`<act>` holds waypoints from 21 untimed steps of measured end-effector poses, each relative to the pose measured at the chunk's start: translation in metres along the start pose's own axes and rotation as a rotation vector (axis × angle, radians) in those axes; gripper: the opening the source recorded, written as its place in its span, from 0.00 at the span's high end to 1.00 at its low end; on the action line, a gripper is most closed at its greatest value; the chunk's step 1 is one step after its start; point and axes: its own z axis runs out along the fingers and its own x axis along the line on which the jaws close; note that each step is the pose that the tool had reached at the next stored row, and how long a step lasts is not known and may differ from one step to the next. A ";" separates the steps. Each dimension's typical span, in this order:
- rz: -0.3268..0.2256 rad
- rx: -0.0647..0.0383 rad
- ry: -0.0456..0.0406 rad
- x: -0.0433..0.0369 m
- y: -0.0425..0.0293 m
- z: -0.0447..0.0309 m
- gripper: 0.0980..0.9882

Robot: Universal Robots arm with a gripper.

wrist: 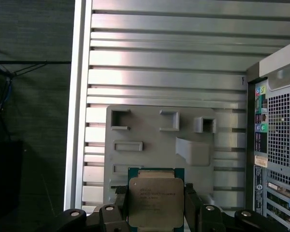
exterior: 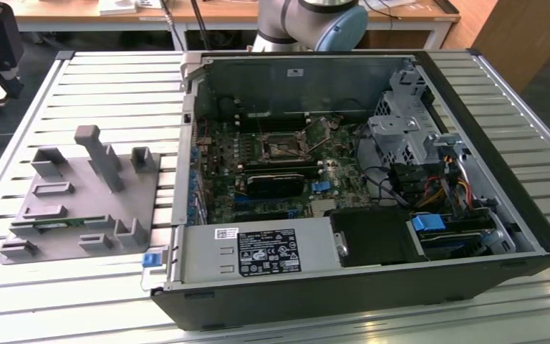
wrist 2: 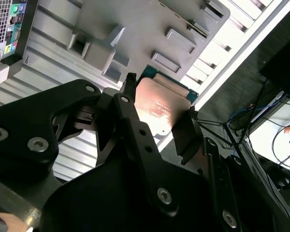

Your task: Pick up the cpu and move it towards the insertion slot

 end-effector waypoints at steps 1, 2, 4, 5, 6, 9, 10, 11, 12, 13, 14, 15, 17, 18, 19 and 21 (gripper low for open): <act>0.000 0.000 0.0000 -0.0012 0.0000 0.0000 0.50; 0.000 0.000 0.0000 -0.0023 -0.0001 0.0000 0.50; 0.000 0.000 0.0000 -0.0041 -0.0001 0.0000 0.50; 0.000 0.000 -0.0001 -0.0049 -0.0001 0.0000 0.50; 0.000 0.000 -0.0001 -0.0057 -0.0001 0.0000 0.50; 0.000 0.000 0.0000 -0.0081 -0.0002 0.0000 0.50; 0.000 0.000 0.0000 -0.0087 -0.0002 0.0000 0.50; 0.000 0.000 0.0000 -0.0092 -0.0002 0.0000 0.50; 0.000 0.000 -0.0001 -0.0098 -0.0002 0.0000 0.50; 0.000 0.000 0.0000 -0.0104 -0.0002 0.0000 0.50; 0.000 0.000 0.0000 -0.0109 -0.0002 0.0000 0.50; 0.000 0.000 0.0000 -0.0114 -0.0002 0.0000 0.50; 0.000 0.000 0.0000 -0.0124 -0.0002 0.0000 0.50; 0.000 0.000 0.0000 -0.0128 -0.0002 0.0000 0.50; 0.000 0.000 -0.0001 -0.0133 -0.0003 0.0000 0.50; 0.000 0.000 0.0000 -0.0141 -0.0002 0.0000 0.50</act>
